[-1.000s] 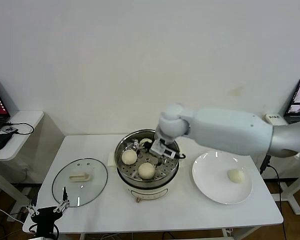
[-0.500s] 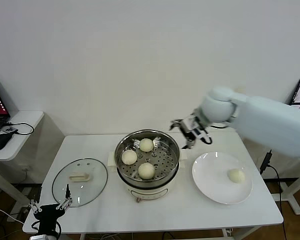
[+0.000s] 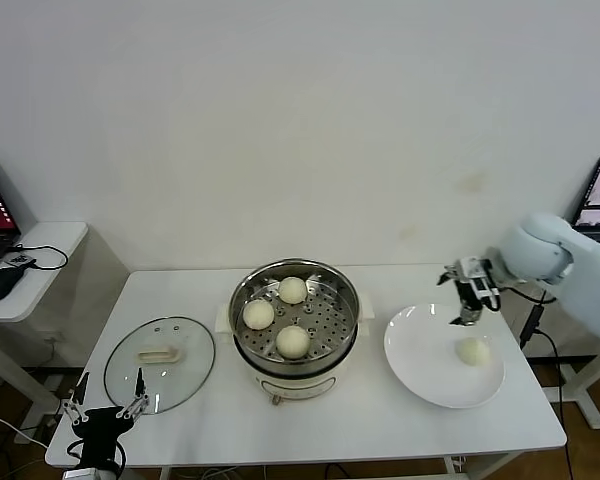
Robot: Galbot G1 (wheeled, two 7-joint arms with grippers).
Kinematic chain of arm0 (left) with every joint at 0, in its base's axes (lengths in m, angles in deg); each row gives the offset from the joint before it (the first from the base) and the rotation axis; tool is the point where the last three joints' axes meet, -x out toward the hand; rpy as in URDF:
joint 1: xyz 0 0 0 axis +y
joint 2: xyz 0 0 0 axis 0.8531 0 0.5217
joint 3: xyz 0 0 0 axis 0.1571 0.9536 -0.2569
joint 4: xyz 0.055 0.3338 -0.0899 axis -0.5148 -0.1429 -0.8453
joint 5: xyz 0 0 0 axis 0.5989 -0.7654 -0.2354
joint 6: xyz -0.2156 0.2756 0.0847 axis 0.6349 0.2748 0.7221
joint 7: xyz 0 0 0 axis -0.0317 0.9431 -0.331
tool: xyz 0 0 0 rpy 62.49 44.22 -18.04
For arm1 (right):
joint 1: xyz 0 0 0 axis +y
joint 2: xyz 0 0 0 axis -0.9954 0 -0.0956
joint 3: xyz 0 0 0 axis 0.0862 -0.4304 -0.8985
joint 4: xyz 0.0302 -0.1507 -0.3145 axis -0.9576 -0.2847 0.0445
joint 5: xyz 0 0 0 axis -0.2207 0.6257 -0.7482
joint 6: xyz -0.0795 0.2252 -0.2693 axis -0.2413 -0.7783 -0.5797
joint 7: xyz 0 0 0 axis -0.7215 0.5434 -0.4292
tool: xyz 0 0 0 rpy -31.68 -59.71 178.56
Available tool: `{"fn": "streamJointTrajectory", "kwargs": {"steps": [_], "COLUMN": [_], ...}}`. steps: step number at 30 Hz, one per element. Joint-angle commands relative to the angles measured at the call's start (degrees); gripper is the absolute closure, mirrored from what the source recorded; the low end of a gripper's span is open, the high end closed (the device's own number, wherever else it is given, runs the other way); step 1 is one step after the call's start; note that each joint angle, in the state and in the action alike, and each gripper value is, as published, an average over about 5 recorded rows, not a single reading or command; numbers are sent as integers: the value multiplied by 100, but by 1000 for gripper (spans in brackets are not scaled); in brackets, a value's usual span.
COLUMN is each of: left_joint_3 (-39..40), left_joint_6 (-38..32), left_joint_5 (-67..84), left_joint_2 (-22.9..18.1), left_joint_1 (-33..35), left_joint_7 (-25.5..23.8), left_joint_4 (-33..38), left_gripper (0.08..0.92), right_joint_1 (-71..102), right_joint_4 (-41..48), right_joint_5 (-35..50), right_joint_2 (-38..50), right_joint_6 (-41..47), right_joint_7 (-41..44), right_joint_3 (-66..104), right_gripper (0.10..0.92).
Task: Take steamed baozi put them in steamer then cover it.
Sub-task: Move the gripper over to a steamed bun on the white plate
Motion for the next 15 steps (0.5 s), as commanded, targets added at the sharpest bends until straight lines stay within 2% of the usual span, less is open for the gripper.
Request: {"fn": "streamJointTrajectory", "kwargs": {"steps": [1,15], "left_joint_3": [-9,-44], "left_joint_6": [0,15], "left_joint_5": [-5,-18], "left_joint_2": [7,-5], "left_joint_1": [7,19], "left_joint_7": [-1,-17], "left_joint_4": [-18,-40], "left_gripper": [177,177], "right_joint_1": [1936,2363], "right_joint_4": [991,1754], "right_joint_5": [-925,-1378], "right_joint_2": [186,-708], "right_joint_6": [-350,-509], "right_joint_7": [153,-31], "right_joint_3": [1592,1838], "right_gripper": [203,203]}}
